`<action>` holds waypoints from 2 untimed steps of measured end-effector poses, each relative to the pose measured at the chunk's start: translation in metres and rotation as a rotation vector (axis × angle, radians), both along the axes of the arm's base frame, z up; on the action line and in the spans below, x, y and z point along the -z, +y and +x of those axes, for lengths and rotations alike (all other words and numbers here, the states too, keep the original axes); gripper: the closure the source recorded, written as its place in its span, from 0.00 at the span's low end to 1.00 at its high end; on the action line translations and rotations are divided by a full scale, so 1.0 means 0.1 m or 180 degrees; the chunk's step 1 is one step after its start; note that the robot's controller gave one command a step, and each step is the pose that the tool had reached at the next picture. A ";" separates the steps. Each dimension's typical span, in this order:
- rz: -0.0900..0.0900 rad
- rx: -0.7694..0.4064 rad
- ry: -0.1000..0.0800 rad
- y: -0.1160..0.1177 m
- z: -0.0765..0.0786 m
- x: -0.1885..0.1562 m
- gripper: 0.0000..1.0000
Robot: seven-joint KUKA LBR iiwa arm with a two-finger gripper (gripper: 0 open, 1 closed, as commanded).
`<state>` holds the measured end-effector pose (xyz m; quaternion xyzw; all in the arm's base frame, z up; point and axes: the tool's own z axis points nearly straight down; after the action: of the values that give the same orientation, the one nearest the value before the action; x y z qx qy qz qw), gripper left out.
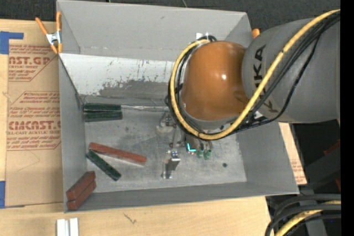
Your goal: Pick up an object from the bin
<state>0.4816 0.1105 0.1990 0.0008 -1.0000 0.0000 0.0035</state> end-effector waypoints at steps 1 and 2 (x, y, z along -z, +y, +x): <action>0.0003 0.0005 -0.0022 -0.01 0.02 -0.03 0.00; 0.0006 -0.0439 -0.0032 0.32 0.48 1.24 1.00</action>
Offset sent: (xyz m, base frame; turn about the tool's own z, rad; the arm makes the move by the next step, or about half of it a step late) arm 0.0456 0.0316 -0.1290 -0.1384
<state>0.5296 0.1430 0.0751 0.0696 -0.9976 -0.0007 -0.0014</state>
